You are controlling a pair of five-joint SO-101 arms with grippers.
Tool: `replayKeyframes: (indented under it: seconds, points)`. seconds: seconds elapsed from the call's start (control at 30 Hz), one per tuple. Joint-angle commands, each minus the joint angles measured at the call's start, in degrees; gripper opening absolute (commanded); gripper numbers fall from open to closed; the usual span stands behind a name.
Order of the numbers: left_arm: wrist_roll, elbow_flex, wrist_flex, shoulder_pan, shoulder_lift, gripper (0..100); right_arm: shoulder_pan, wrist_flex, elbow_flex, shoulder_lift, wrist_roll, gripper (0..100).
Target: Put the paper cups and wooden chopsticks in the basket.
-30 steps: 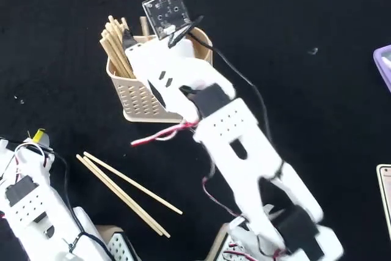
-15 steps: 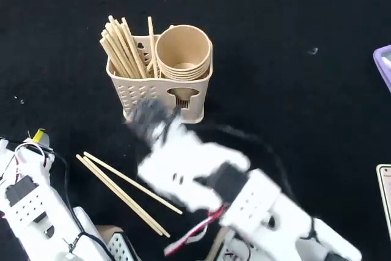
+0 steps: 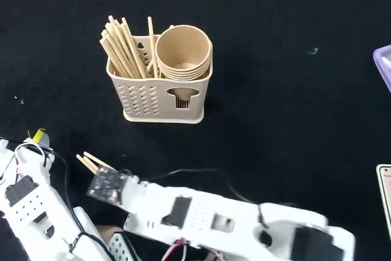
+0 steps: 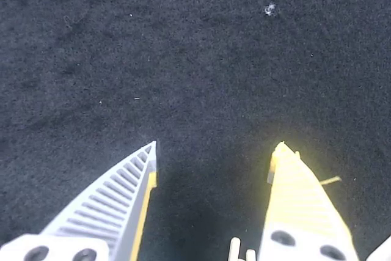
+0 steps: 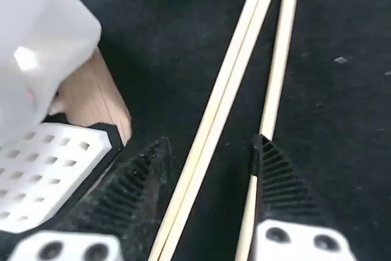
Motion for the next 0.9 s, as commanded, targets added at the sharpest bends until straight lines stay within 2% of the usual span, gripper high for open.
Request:
replayKeyframes:
  seconds: [0.0,0.1,0.2,0.3,0.43,0.47,0.63,0.87]
  points:
    - [-0.35,-0.75,-0.18,0.22,-0.79,29,-0.62,-1.32,-7.87,9.71,-0.35,27.7]
    - [-0.35,-0.75,-0.18,0.22,-0.79,29,-0.53,-1.23,-9.89,13.49,0.00,32.2]
    - [-0.35,-0.75,-0.18,0.22,-0.79,29,-0.09,-1.23,-10.33,14.55,0.09,30.4]
    - [-0.35,-0.75,-0.18,0.22,-0.79,29,1.14,-1.14,-10.24,14.81,0.09,21.9]
    - [-0.35,-0.75,-0.18,0.22,-0.79,29,4.40,2.73,-10.68,14.46,0.35,2.9]
    - [-0.35,-0.75,-0.18,0.22,-0.79,29,5.19,3.60,-10.68,14.46,2.11,0.8]
    - [-0.35,-0.75,-0.18,0.22,-0.79,29,9.32,9.67,-11.38,14.46,14.33,2.0]
    - [-0.35,-0.75,-0.26,0.13,-0.79,29,18.11,14.95,-13.76,14.46,18.99,1.1]
